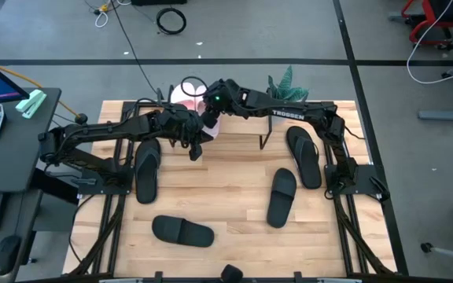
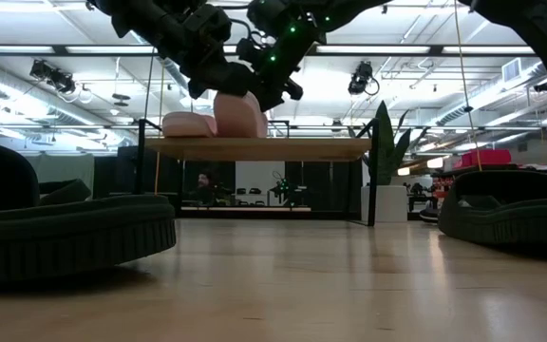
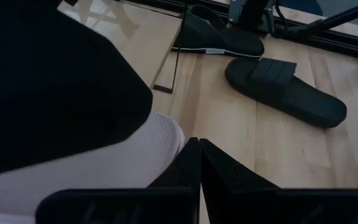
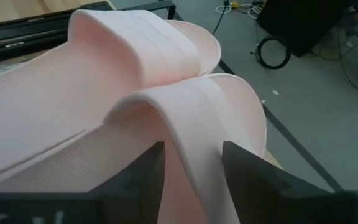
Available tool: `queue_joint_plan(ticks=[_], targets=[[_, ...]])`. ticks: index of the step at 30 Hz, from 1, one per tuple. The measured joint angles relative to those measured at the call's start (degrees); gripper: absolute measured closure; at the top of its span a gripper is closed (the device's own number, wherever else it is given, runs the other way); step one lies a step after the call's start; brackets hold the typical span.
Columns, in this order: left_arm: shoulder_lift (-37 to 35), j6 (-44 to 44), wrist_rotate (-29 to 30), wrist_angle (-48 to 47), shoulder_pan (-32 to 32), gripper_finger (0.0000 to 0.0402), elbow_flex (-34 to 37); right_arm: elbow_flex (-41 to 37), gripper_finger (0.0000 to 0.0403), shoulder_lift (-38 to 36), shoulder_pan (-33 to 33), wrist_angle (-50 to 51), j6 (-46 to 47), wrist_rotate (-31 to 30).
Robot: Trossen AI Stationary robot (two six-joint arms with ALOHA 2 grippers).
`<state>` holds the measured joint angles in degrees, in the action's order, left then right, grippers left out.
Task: Pick and place slides into the shelf
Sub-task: Put the pink slipper on the shelf
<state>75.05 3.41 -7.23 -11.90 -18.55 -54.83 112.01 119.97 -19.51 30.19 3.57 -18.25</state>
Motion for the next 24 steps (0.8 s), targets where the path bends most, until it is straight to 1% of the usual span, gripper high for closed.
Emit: queue_joint_plan(ticks=[6,11,14,19,24], targets=[[0.9,0.3,0.4,0.2,-0.3,0.0398,0.0,0.0,0.0247,-0.4,0.3,0.4,-0.2,0.4],[3.5,0.4,0.5,0.5,-0.4,0.0397,0.0,0.0,0.0247,-0.4,0.7,2.6,-1.0,-3.3],[4.5,0.4,0.3,0.8,-0.4,0.0398,-0.1,0.0,0.0247,-0.4,0.6,3.9,-1.1,-3.8],[4.0,0.4,0.3,0.4,0.1,0.0392,-0.1,-0.1,0.0247,-2.2,0.7,5.3,-2.5,-3.9],[1.2,-0.1,0.1,0.5,1.1,0.0398,-0.1,-0.1,0.0247,-6.0,1.1,6.9,-3.6,-4.9]])
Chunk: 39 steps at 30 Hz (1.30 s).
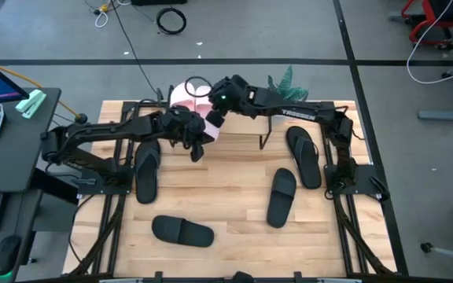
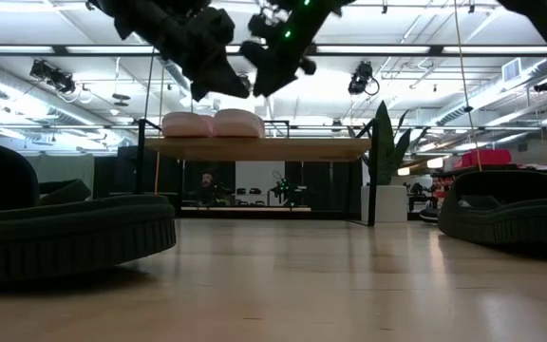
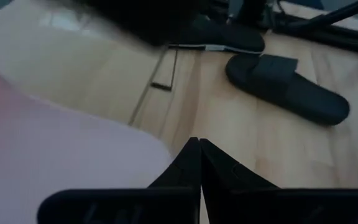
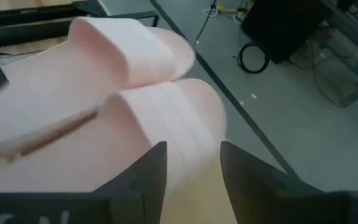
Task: Pick and place slides into the shelf
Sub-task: Put the pink slipper on the shelf, then put the right black slipper on the shelf
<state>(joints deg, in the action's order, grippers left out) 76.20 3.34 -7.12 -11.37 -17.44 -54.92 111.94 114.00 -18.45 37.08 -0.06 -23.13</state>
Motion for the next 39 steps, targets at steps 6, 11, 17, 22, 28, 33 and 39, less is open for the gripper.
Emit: queue_joint_plan(ticks=[6,11,17,22,28,33,39], targets=[[-2.1,0.0,0.0,-2.8,3.0,0.0392,0.1,0.0,0.0262,-6.6,1.9,9.0,5.7,-0.3],[-0.4,-2.9,-0.2,-4.7,5.5,0.0397,0.1,0.0,0.0320,-9.8,6.5,17.4,9.4,-0.7],[3.2,-4.5,0.3,-3.0,4.9,0.0398,0.1,-1.9,0.0392,-10.3,13.8,20.0,9.6,-7.1],[5.9,-4.5,1.3,-2.2,2.0,0.0396,0.1,-2.0,0.0394,-9.8,17.5,20.6,10.8,-12.8],[6.5,-4.0,2.5,-1.8,-1.9,0.0397,0.1,-2.0,0.0391,-10.4,18.9,20.5,11.0,-13.4],[6.5,-3.8,2.4,-1.7,-3.5,0.0398,0.1,-2.0,0.0398,-10.9,19.0,20.6,11.0,-14.0],[6.5,-0.4,1.5,-1.9,-0.5,0.0394,0.1,-2.0,0.0395,-10.9,19.5,21.9,11.8,-13.9]])
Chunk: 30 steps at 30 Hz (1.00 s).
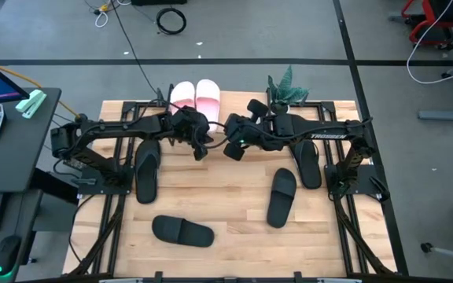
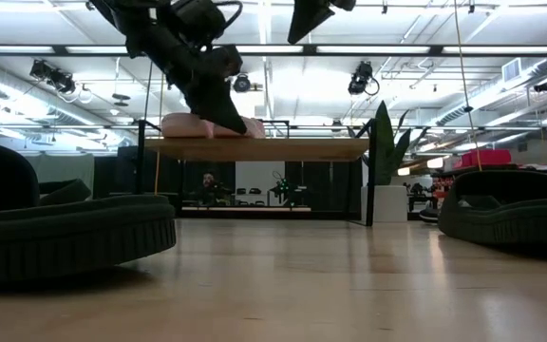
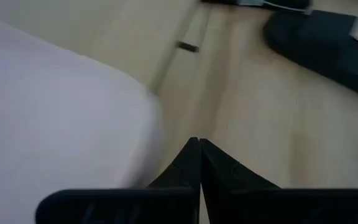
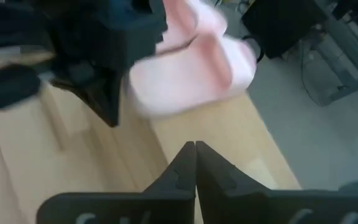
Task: Pick and place slides into the shelf
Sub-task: Put the right black slipper on the shelf
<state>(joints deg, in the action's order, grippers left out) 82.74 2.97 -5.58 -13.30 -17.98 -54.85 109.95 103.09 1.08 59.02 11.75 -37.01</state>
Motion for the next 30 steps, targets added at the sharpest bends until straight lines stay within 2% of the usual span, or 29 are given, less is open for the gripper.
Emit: queue_joint_plan(ticks=[4,9,12,19,24,28,30], targets=[[-0.6,1.1,-0.6,-0.1,5.3,0.0398,-0.2,0.0,0.0399,0.0,2.5,6.7,4.9,0.3],[-4.3,1.2,-0.8,-0.8,11.0,0.0390,-1.5,-1.4,0.0398,0.1,8.6,17.2,20.3,-1.4],[-8.0,1.3,-0.8,-3.2,13.3,0.0387,-2.3,-5.5,0.0400,0.1,14.1,18.6,29.0,-1.8],[-18.5,1.5,-0.7,-22.9,19.1,0.0398,-3.5,-19.5,0.0388,0.2,28.2,14.5,48.3,-0.6],[-23.6,5.3,-0.8,-34.1,25.1,0.0383,-3.4,-26.0,0.0377,0.3,34.3,11.0,50.4,3.1],[-24.9,11.6,-0.7,-37.0,29.3,0.0368,-3.4,-27.9,0.0362,0.3,35.3,9.9,52.6,7.9],[-24.9,14.8,-0.8,-37.3,30.9,0.0365,-3.4,-28.2,0.0349,0.3,34.8,10.0,50.7,9.2]])
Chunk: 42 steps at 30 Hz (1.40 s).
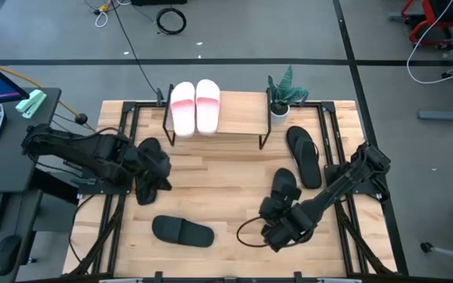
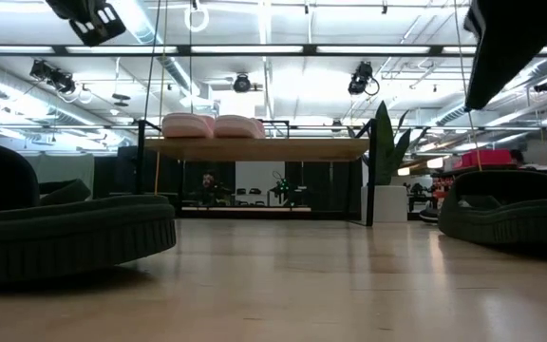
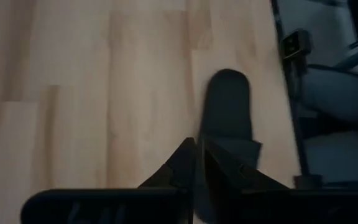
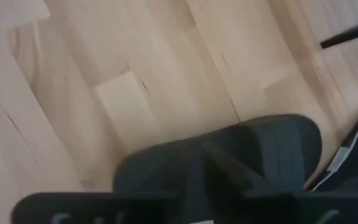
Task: Pick and place slides into the shelf
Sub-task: Put the right black slipper on the shelf
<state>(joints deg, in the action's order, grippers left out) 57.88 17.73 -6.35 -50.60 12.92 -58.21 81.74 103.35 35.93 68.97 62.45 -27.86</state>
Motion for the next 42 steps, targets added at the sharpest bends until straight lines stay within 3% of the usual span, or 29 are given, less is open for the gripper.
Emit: queue_joint_plan(ticks=[8,15,22,29,34,37,42], targets=[[0.7,8.2,0.2,0.5,4.6,0.0373,0.2,-2.1,0.0277,0.0,-3.3,3.3,-6.0,9.3],[0.7,8.8,0.6,1.1,8.2,0.0389,0.6,-7.4,0.0230,-0.1,-5.1,7.3,-7.1,7.3],[0.7,8.6,0.7,1.2,9.7,0.0385,0.6,-15.7,0.0222,-0.1,-7.6,6.8,-5.1,4.4],[0.7,8.6,0.7,1.2,9.8,0.0384,0.6,-20.4,0.0237,-0.1,-11.2,5.9,-2.9,1.0],[0.7,8.6,0.7,1.2,9.8,0.0391,0.6,-20.0,0.0308,-0.1,-12.2,3.7,-8.7,1.1],[0.7,8.6,0.7,1.2,9.8,0.0391,0.6,-17.7,0.0379,-0.2,-11.7,4.2,-7.4,1.2],[0.7,8.6,0.7,1.2,9.8,0.0383,0.6,-7.6,0.0377,-0.3,-9.3,4.2,-5.5,0.4]])
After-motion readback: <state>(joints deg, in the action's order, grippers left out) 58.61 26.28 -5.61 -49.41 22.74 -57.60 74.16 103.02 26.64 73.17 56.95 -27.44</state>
